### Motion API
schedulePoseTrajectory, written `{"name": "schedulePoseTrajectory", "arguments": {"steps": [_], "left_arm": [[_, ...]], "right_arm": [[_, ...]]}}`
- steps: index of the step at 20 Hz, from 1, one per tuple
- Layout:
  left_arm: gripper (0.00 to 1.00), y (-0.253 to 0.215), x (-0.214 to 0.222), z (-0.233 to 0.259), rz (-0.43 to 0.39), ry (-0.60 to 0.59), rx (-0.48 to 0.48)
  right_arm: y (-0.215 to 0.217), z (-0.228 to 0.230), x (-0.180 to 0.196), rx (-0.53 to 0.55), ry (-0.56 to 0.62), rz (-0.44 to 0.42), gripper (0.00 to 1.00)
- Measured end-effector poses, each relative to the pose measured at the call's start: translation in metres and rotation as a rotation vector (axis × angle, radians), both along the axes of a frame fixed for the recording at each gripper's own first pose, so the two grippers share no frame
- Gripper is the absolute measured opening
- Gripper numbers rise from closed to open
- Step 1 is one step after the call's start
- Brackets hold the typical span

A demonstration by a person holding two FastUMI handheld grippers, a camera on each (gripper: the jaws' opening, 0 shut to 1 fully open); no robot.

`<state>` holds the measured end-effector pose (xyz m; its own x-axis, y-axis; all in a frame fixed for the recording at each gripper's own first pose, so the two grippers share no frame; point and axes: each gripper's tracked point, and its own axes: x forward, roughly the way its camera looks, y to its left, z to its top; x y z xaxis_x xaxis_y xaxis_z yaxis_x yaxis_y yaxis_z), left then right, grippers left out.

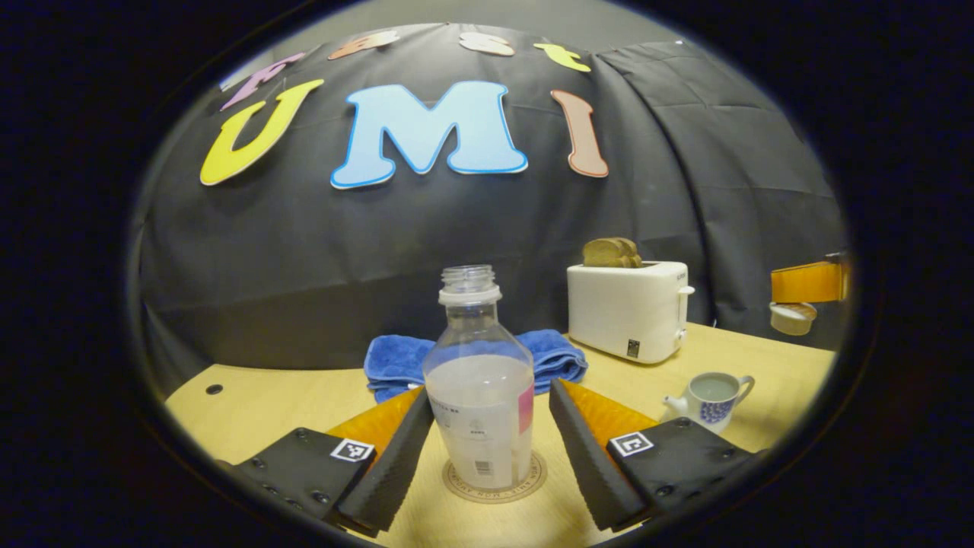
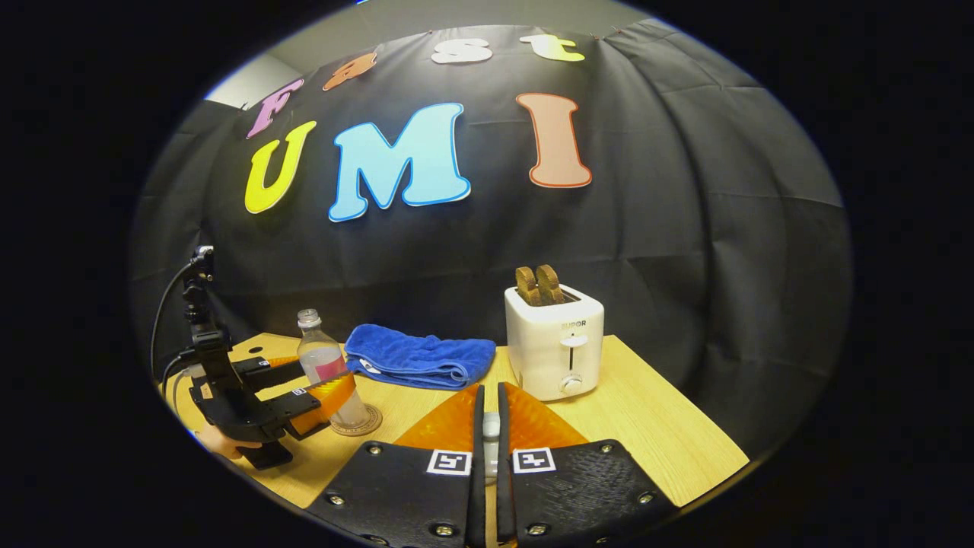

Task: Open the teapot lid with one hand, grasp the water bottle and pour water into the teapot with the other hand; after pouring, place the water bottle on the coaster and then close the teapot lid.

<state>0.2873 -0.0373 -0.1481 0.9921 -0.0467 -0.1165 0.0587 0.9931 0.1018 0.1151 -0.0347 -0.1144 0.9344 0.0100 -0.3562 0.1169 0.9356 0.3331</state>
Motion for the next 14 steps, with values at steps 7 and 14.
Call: {"name": "schedulePoseTrajectory", "arguments": {"steps": [7,14], "left_arm": [[1.00,0.006,-0.030,0.016,0.015,-0.001,-0.066],[1.00,0.015,-0.089,0.025,0.039,-0.013,-0.069]], "right_arm": [[0.001,0.018,0.013,-0.075,0.003,0.032,0.06],[0.030,0.018,0.038,0.010,-0.007,0.121,0.06]]}}
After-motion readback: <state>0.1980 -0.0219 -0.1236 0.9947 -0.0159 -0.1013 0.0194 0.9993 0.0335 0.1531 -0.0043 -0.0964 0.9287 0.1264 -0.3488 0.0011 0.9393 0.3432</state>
